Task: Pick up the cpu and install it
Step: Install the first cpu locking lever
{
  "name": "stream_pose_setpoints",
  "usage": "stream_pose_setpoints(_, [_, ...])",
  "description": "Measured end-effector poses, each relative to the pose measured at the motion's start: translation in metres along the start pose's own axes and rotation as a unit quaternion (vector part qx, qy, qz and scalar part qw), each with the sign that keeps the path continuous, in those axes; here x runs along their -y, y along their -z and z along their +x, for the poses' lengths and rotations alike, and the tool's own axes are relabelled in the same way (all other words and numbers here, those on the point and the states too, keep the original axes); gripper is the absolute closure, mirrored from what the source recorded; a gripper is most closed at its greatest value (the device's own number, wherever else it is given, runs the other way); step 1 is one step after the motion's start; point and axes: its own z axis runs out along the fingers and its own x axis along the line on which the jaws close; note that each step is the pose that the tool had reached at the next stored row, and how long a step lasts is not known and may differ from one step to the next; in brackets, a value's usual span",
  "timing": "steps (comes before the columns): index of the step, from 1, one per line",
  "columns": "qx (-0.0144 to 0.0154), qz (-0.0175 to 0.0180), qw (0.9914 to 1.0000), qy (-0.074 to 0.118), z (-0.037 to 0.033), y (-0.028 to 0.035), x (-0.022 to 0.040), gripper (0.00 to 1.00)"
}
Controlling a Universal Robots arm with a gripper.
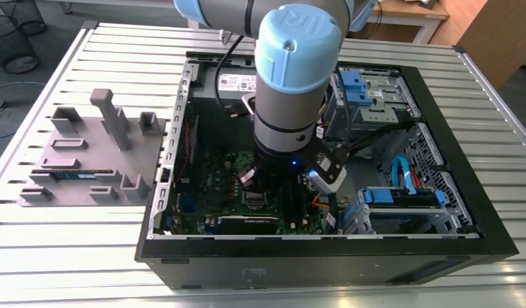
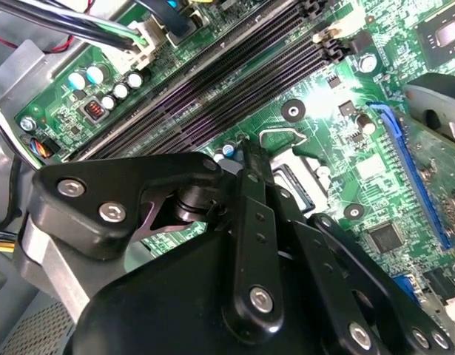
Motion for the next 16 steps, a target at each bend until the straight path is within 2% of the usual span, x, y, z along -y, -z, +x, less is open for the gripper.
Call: stream_pose_setpoints(16, [0.0003,-0.0003,1.0,0.0,0.0011,-0.0002,0.0026,0.89])
